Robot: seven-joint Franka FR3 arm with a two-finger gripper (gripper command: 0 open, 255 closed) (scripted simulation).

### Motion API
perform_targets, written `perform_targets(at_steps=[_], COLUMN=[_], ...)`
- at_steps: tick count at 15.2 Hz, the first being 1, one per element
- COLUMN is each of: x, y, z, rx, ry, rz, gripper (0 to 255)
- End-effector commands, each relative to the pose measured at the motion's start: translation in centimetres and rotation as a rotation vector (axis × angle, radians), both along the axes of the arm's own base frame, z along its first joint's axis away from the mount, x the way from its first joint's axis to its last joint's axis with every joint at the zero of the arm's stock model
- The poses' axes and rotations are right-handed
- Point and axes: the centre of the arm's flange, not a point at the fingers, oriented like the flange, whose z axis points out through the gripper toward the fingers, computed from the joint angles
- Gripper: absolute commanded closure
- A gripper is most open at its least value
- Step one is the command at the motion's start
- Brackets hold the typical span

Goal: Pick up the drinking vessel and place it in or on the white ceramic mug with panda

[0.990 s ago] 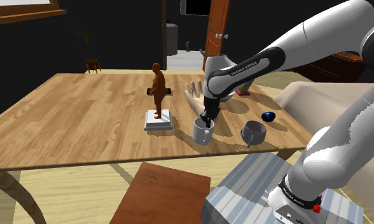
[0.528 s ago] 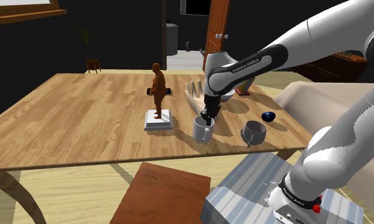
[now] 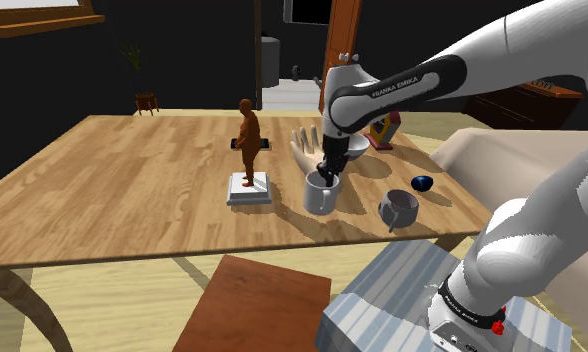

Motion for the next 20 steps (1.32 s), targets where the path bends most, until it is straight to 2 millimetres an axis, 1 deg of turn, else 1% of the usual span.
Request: perform_targets(at_steps=[1,20], x=[-0.1,-0.1], y=[0.1,0.1], z=[1.1,11.2], rx=[0.000,0.000], ry=[0.000,0.000], rz=[0.000,0.000], gripper=[255,255])
